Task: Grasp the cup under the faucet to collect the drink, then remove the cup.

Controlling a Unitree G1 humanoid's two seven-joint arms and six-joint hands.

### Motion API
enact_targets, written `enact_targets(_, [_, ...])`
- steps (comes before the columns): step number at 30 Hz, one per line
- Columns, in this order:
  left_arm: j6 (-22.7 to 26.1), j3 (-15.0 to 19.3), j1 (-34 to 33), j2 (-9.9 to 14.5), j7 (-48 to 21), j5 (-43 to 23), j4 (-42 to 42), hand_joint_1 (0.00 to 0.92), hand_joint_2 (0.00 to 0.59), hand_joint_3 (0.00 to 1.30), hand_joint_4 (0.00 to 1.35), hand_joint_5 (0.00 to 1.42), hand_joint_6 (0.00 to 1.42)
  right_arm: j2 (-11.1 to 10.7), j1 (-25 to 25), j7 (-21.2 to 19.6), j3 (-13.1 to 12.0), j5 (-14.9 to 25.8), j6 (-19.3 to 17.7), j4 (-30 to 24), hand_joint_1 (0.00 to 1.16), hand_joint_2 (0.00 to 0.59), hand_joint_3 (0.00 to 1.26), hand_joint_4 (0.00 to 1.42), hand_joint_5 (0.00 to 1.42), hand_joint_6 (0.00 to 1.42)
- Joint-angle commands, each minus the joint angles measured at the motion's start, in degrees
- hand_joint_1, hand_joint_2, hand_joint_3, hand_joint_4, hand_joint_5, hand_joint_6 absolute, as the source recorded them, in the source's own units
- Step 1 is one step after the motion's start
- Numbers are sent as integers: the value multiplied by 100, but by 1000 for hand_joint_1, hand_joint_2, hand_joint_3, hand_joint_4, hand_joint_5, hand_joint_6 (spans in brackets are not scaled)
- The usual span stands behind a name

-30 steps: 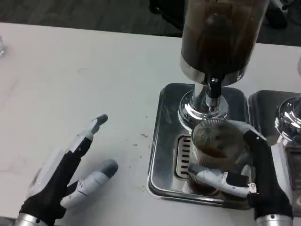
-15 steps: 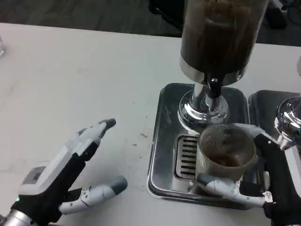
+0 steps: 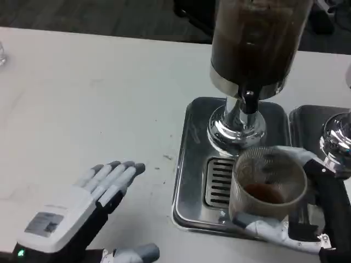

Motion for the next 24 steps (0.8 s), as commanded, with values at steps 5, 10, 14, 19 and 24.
enact_targets(5, [445, -27, 649, -134, 249, 380, -463, 0, 155, 0, 0, 0, 0, -78, 434, 224, -351, 436, 3, -574, 1030, 149, 843, 871, 933, 1231])
enact_targets(10, [672, -92, 825, -268, 363, 596, -740, 0, 154, 0, 0, 0, 0, -83, 517, 234, -376, 345, -87, -759, 1029, 149, 843, 871, 933, 1231])
enact_targets(14, [945, -124, 929, -409, 414, 768, -1049, 0, 156, 0, 0, 0, 0, -103, 601, 296, -431, 462, -91, -826, 1029, 149, 843, 871, 933, 1231])
enact_targets(19, [1066, -180, 908, -454, 460, 810, -1174, 0, 159, 0, 0, 0, 0, -100, 565, 356, -452, 532, -104, -760, 1029, 149, 843, 875, 933, 1243])
enact_targets(24, [1163, -226, 955, -492, 507, 833, -1253, 0, 160, 0, 0, 0, 0, -68, 576, 365, -462, 520, -114, -769, 1028, 149, 843, 878, 933, 1241])
